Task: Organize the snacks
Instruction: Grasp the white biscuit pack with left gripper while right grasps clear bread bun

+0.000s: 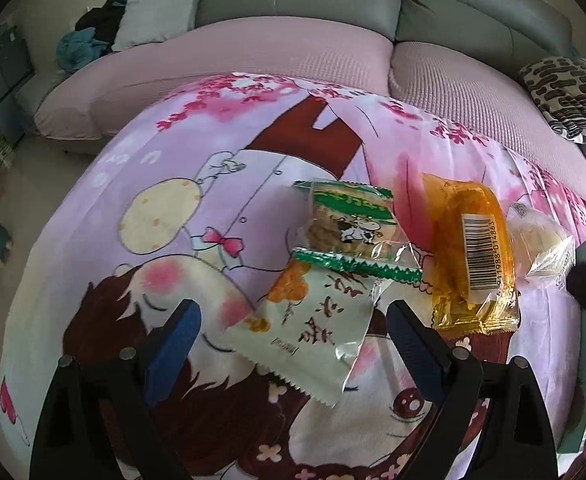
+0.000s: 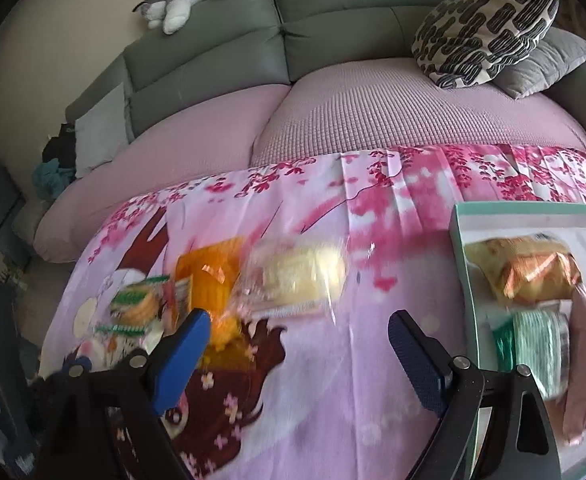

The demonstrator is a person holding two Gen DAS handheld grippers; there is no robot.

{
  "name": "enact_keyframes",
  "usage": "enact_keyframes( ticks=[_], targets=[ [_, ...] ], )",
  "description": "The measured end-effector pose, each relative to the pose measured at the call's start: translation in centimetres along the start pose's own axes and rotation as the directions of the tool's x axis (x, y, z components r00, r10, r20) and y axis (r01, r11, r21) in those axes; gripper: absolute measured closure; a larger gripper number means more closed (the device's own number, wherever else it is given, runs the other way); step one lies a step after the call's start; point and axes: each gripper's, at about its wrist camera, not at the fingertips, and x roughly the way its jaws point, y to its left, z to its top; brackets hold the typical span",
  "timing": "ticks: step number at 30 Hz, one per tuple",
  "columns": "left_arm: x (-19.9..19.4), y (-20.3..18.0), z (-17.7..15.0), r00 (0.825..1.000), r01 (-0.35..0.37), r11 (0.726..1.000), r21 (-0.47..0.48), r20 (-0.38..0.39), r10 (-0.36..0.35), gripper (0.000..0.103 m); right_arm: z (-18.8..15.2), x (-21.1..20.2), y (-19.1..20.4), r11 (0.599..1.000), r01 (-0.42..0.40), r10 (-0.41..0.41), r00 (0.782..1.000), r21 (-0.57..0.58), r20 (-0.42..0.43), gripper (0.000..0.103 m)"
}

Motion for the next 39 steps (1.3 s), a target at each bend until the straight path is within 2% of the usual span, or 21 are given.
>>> enact_keyframes(
  ticks=[5,10,16,19,22,23,26,39],
  targets=[
    [1.0,-0.1,0.3,1.000,0.014,1.000,-0.003,-0.017,-0.014,0.009,1.5,1.8,0.2,1.000,0.007,-0.007,1.000,-0.005,-0.030,0.011],
    [1.6,-0.5,0.2,1.000,0.002,1.000,0.022,-0.024,-0.002,0.009,2.0,3.8,0.5,1.000,-0.022,0.022,0.997,0.006,-0.069,0.018],
    [1.6,-0.6,0.3,1.000,0.011,1.000,0.017,-0.024,-0.011,0.010,2.1,4.5,0.6,1.000,-0.018,0.017,0.997,-0.001,-0.078,0.025],
    [1.5,-0.7,0.3,1.000,0.005,1.000,0.022,-0.026,-0.004,0.017,2.0,4.5,0.5,1.000,-0.021,0.021,0.997,-0.002,-0.078,0.028],
    [1.2,-0.7,0.2,1.000,0.022,1.000,0.020,-0.023,-0.022,0.032,2.0,4.3,0.6,1.000,-0.019,0.018,0.997,-0.008,-0.076,0.033],
    [1.2,-0.7,0.2,0.999,0.029,0.999,0.018,-0.022,-0.029,0.041,1.9,4.2,0.6,1.000,-0.019,0.018,0.997,-0.012,-0.075,0.036],
    [1.0,-0.8,0.1,0.999,0.033,0.999,0.020,-0.022,-0.032,0.046,1.7,3.9,0.5,1.000,-0.022,0.021,0.997,-0.013,-0.070,0.039],
    [-0.1,-0.2,-1.4,0.998,0.055,0.998,-0.027,-0.042,-0.056,0.049,-0.6,1.0,-0.6,0.999,-0.030,0.031,0.997,0.011,-0.064,0.043]
  ],
)
